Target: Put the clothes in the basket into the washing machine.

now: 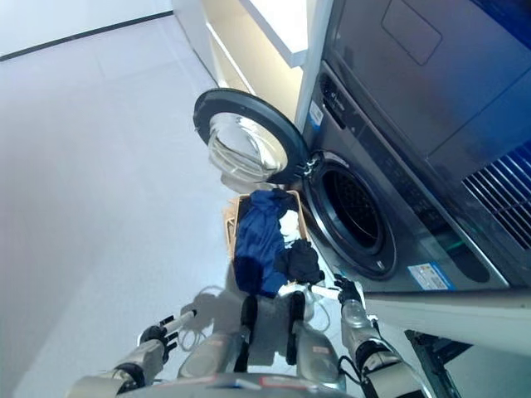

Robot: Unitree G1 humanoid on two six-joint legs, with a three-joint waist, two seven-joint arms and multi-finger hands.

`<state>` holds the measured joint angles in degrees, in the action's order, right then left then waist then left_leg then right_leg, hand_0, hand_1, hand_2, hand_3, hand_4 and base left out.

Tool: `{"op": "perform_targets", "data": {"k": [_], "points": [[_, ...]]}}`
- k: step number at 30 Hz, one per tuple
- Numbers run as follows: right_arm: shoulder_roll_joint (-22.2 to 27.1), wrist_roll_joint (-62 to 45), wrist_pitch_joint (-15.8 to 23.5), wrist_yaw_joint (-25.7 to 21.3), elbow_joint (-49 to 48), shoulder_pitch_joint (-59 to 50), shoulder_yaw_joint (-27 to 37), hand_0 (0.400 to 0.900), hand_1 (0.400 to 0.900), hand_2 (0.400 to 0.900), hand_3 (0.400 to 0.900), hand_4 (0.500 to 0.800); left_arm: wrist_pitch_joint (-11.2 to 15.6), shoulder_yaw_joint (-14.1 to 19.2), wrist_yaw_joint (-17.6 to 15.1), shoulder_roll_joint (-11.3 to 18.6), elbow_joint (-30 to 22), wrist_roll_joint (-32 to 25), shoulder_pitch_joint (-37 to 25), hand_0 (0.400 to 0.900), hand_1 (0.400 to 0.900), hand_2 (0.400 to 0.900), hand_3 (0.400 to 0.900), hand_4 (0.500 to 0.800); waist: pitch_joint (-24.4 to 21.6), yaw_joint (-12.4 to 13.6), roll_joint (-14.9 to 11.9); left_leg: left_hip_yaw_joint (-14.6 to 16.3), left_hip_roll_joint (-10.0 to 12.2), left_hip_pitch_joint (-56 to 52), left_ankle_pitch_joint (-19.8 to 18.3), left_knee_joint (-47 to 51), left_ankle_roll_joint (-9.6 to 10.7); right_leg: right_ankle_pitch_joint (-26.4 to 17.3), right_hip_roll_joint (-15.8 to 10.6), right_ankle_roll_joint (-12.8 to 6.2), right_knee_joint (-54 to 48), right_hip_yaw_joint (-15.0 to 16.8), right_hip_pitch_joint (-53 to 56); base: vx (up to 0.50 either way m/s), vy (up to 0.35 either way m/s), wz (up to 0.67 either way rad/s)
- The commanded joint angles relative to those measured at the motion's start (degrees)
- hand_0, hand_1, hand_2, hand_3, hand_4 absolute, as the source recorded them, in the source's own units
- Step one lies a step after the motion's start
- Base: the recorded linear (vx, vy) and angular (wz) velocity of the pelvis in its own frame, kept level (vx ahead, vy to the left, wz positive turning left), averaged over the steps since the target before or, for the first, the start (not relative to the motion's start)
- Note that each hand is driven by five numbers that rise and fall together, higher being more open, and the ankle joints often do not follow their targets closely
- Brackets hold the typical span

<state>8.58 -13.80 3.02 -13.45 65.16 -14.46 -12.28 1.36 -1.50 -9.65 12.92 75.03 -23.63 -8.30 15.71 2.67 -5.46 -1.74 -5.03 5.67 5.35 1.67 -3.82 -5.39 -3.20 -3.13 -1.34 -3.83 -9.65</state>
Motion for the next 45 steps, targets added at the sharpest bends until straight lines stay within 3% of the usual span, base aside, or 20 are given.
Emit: {"op": "perform_targets", "data": {"k": [1,11,16,21,23,26,39,45], "points": [[3.8,1.9,2.2,-1.6,-4.2,-6.0,-3.1,0.9,0.9,0.9,0.9,0.8,1.0,-1.2,-1.8,-1.4,1.4,-2.0,-3.0,0.9,0.9,0.9,0.9,0.8,1.9,-0.5,2.9,-1.8,1.4,3.0,-6.7,-4.4,3.2,5.4,1.7,-1.75,3.9,0.5,-0.1,-0.06,-0.106,0.1],[7.2,6.9,1.9,-2.1,-8.5,-20.6,-11.6,0.9,0.9,0.9,0.9,0.8,3.4,-6.0,-3.1,-1.0,-4.8,-6.1,-9.9,0.9,0.9,0.9,0.9,0.8,9.1,0.5,4.0,-2.8,1.4,14.4,-5.7,-10.0,3.7,7.8,0.8,-0.89,14.9,-1.8,-13.5,-0.04,-0.039,0.12],[9.9,9.1,1.5,-2.1,-6.8,-28.3,-15.0,0.9,0.9,0.9,0.9,0.8,4.9,-6.6,-3.9,0.4,-7.5,-9.3,-12.9,0.9,0.9,0.9,0.9,0.8,12.0,1.4,3.7,-3.4,1.0,20.8,-5.3,-13.2,4.1,8.2,0.3,-0.72,18.1,-2.2,-19.6,-0.05,-0.003,0.17],[12.5,14.6,1.0,-8.6,-2.6,-35.4,-16.2,0.9,0.9,0.9,0.9,0.8,6.5,-7.5,-6.2,1.3,-8.5,-11.1,-16.8,0.9,0.9,0.9,0.9,0.8,14.1,2.1,3.9,-4.0,0.5,25.8,-5.6,-16.1,4.4,8.2,0.1,-0.59,20.2,-2.2,-24.1,-0.04,0.003,0.1],[12.7,16.3,0.6,-12.9,-0.4,-37.2,-15.9,0.9,0.9,0.9,0.9,0.8,7.5,-8.1,-8.0,1.7,-9.5,-11.4,-18.7,0.9,0.9,0.9,0.9,0.8,14.1,2.2,4.4,-3.9,0.2,28.8,-6.0,-18.0,4.3,8.4,-0.2,-0.62,21.6,-2.1,-26.7,-0.04,0.02,0.06],[12.9,16.0,0.2,-13.9,2.8,-39.8,-16.0,0.9,0.9,0.9,0.9,0.8,8.6,-9.0,-9.1,2.1,-10.9,-12.4,-20.9,0.9,0.9,0.9,0.9,0.8,14.1,2.7,5.4,-4.3,-0.5,33.5,-6.8,-21.5,4.1,8.9,-0.7,-0.53,24.6,-2.2,-31.2,-0.06,0.015,0.1],[18.9,14.9,-1.9,-12.3,12.0,-46.5,-17.2,0.9,0.9,0.9,0.9,0.8,11.7,-12.5,-9.6,1.8,-20.8,-16.9,-25.2,0.9,0.9,0.9,0.9,0.8,14.1,5.8,10.8,-3.8,-3.0,57.2,-9.0,-36.6,3.2,12.6,-4.1,0.19,42.5,-1.8,-55.1,-0.05,0.005,0.1],[18.2,15.8,-2.8,-12.0,13.6,-44.9,-17.2,0.9,0.9,0.9,0.9,0.8,11.4,-12.4,-9.6,0.6,-20.4,-17.6,-23.8,0.9,0.9,0.9,0.9,0.8,14.1,5.9,11.4,-3.0,-3.2,60.6,-10.6,-41.1,2.7,14.2,-4.5,0.42,47.1,-1.0,-59.0,-0.01,0.003,0.0]]}}
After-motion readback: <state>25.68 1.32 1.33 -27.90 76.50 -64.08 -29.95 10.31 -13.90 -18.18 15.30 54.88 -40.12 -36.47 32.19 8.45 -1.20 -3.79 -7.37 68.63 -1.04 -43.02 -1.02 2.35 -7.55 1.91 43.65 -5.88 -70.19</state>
